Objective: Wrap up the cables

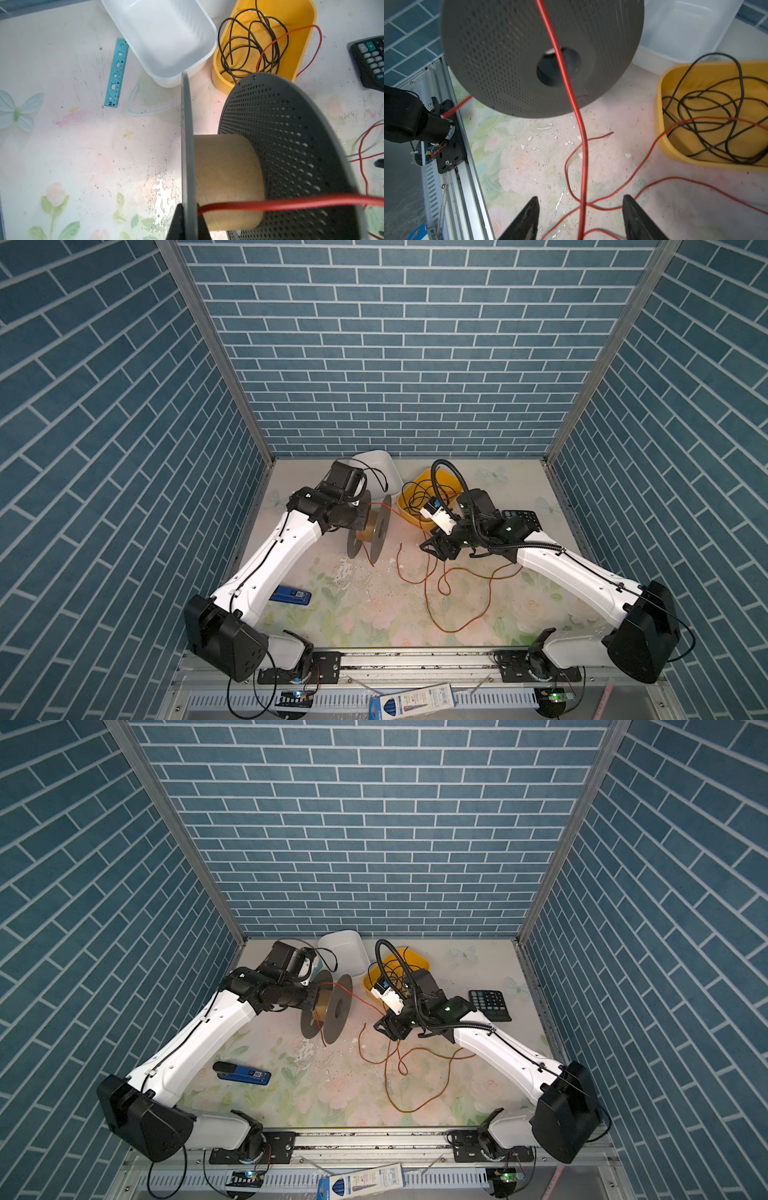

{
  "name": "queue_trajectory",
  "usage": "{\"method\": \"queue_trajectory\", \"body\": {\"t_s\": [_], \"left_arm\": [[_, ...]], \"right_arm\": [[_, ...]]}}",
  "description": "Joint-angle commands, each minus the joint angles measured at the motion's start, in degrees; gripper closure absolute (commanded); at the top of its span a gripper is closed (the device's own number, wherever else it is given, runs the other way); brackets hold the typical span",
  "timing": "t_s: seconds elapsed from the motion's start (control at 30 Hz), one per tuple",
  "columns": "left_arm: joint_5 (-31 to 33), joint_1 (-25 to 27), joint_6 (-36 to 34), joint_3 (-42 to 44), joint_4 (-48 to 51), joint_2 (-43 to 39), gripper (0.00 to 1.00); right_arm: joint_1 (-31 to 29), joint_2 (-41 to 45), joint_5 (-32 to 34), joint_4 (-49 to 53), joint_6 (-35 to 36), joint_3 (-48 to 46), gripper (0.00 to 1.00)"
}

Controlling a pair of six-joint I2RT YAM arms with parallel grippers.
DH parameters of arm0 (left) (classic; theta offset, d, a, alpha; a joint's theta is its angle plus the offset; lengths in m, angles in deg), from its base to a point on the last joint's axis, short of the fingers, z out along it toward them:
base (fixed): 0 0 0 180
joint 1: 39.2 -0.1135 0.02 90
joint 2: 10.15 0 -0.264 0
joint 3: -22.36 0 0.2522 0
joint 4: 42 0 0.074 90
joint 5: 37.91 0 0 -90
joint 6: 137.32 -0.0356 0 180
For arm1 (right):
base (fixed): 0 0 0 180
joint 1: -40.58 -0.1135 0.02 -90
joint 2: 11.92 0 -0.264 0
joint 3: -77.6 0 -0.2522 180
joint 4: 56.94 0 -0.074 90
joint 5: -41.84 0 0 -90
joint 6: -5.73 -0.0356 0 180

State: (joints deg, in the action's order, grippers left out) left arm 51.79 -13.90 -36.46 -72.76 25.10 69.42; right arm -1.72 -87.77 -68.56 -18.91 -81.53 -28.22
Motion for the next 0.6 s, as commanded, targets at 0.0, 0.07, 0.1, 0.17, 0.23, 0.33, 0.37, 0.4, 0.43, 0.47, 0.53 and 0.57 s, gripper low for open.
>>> {"method": "queue_trajectory", "body": {"t_s": [0.0,0.07,0.1,0.17,0.23,0.33,0.37,0.4,0.43,0.47,0.53,0.57], "left_arm": [[-1.2,-1.0,-1.5,-3.6,1.1,0.4,1.0],[-1.2,-1.4,-1.5,-4.6,1.8,0.9,1.0],[-1.4,-1.6,-1.5,-5.0,2.1,1.3,1.0],[-1.7,-1.9,-1.6,-5.6,2.3,1.5,1.0],[-1.6,-2.0,-1.5,-6.5,2.8,2.0,1.0],[-1.7,-2.1,-1.6,-7.7,3.5,2.6,1.0],[-1.8,-2.2,-1.6,-8.0,3.7,2.7,1.0],[-2.0,-2.4,-1.6,-8.2,3.8,2.7,1.0],[-2.1,-2.6,-1.6,-8.4,3.8,2.8,1.0],[-2.4,-2.8,-1.7,-8.4,3.9,2.8,1.0],[-2.7,-3.1,-1.8,-8.7,4.2,2.9,1.0],[-2.9,-3.2,-1.9,-8.8,4.4,2.8,1.0]], "right_arm": [[0.2,3.8,0.8,-3.2,-4.0,-3.7,0.44],[0.2,5.1,0.1,-4.6,-5.6,-5.8,0.5],[0.2,5.5,-0.3,-5.3,-6.3,-6.8,0.53],[0.2,5.4,-1.2,-6.6,-7.6,-8.2,0.56],[0.2,5.1,-2.8,-8.3,-8.8,-9.4,0.57],[0.2,4.9,-3.3,-10.2,-9.8,-10.6,0.62],[0.2,4.8,-3.2,-10.5,-9.9,-10.9,0.65],[0.1,4.8,-3.0,-10.7,-10.0,-11.1,0.69],[0.2,4.9,-2.1,-10.9,-10.3,-11.3,0.78],[0.2,5.0,-1.3,-10.9,-10.5,-11.5,0.85],[0.2,5.7,-0.4,-11.2,-10.4,-12.0,0.97],[0.2,6.3,0.6,-11.5,-10.4,-12.1,1.0]]}}
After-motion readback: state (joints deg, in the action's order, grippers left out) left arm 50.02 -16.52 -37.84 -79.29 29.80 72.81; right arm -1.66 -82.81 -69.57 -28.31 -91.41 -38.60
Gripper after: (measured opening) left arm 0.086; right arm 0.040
